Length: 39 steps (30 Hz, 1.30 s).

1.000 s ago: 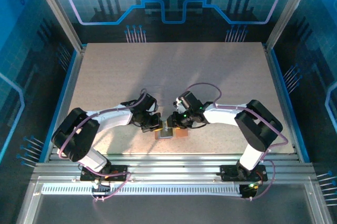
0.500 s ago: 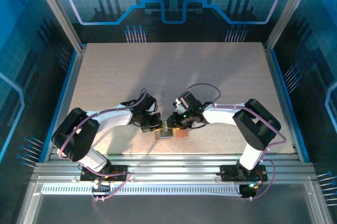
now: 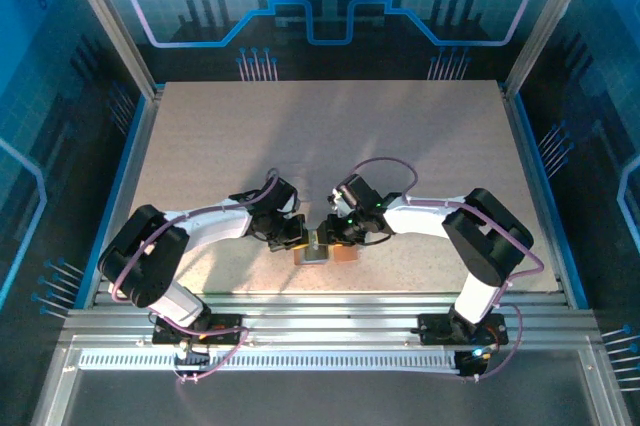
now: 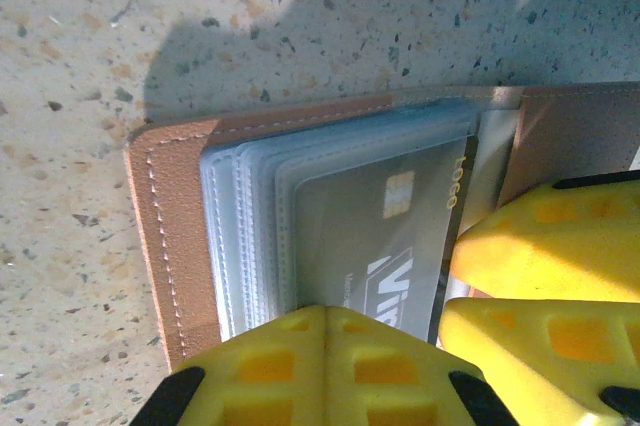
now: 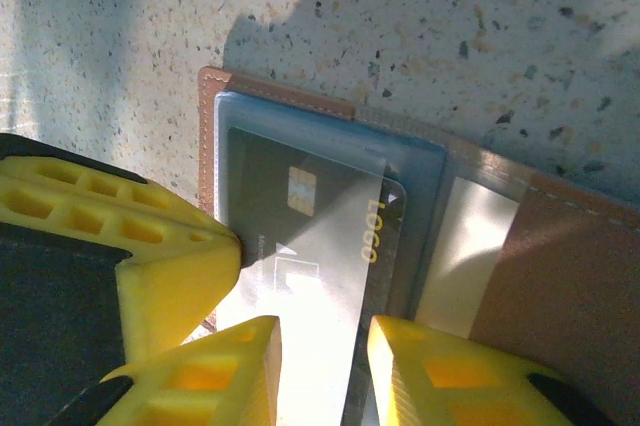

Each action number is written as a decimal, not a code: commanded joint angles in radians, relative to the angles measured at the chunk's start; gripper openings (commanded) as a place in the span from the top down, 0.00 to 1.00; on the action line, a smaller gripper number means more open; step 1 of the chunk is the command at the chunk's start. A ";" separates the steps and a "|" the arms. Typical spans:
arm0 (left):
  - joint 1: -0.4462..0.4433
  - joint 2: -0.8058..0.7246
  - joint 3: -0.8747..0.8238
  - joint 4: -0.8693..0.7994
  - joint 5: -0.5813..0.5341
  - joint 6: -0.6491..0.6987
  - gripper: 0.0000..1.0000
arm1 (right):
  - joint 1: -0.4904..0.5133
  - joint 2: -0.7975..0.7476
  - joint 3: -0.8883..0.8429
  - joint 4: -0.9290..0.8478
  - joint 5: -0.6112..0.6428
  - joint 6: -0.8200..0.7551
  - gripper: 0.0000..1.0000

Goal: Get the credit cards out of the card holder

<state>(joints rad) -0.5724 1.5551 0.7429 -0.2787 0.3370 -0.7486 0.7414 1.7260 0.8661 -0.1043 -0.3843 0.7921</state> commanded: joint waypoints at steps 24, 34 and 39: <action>0.011 0.016 -0.030 -0.027 -0.012 0.023 1.00 | 0.010 0.008 -0.028 0.075 -0.046 0.048 0.70; 0.013 0.015 -0.033 -0.025 -0.011 0.023 1.00 | 0.010 0.014 -0.024 -0.001 0.003 0.019 0.70; 0.013 0.016 -0.037 -0.022 -0.012 0.023 1.00 | 0.012 -0.001 -0.018 -0.054 0.034 -0.005 0.70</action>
<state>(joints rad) -0.5682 1.5551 0.7357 -0.2642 0.3447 -0.7486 0.7414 1.7329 0.8505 -0.0509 -0.4004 0.8165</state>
